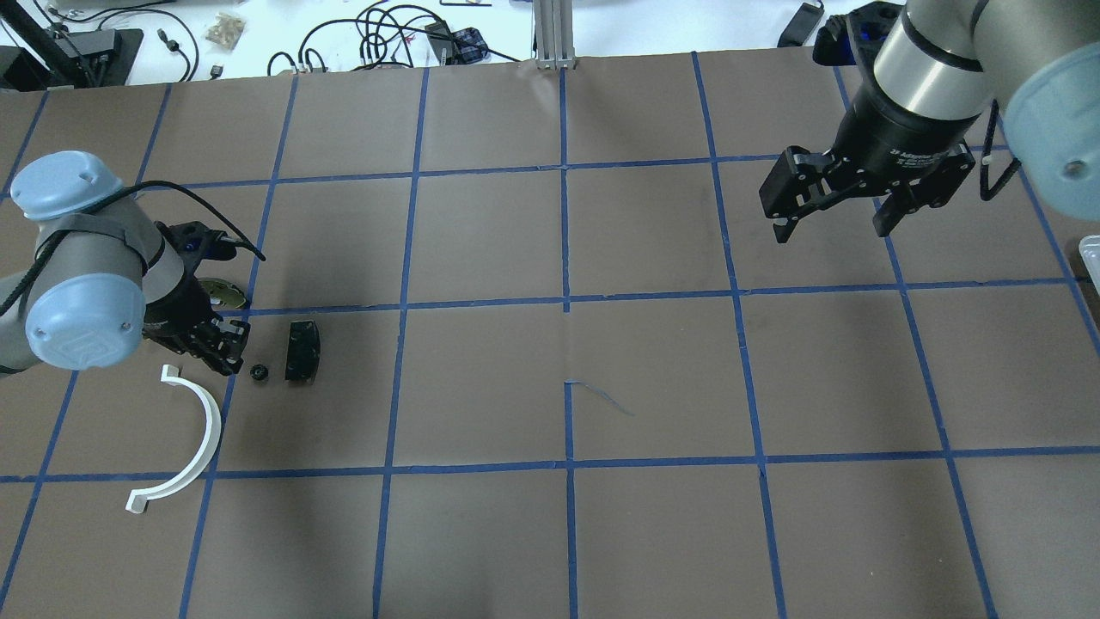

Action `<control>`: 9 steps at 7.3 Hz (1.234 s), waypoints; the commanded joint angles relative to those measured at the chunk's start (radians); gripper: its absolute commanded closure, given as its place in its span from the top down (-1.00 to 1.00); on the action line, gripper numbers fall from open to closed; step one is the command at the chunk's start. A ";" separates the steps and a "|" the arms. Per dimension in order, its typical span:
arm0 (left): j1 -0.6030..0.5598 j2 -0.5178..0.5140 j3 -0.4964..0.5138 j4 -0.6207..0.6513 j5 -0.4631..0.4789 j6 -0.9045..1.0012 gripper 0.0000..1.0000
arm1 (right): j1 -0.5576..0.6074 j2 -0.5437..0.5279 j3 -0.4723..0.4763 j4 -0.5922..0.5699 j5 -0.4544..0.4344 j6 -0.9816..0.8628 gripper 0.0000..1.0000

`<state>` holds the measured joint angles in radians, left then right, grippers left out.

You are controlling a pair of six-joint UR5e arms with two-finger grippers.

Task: Place bearing gear from tray to pile

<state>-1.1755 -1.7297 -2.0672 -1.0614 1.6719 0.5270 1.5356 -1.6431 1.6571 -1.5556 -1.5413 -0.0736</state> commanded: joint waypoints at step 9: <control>0.010 -0.017 -0.074 0.070 -0.015 -0.004 1.00 | 0.000 -0.001 0.001 0.000 -0.011 0.000 1.00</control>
<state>-1.1658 -1.7479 -2.1473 -0.9916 1.6596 0.5282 1.5355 -1.6431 1.6589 -1.5559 -1.5529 -0.0747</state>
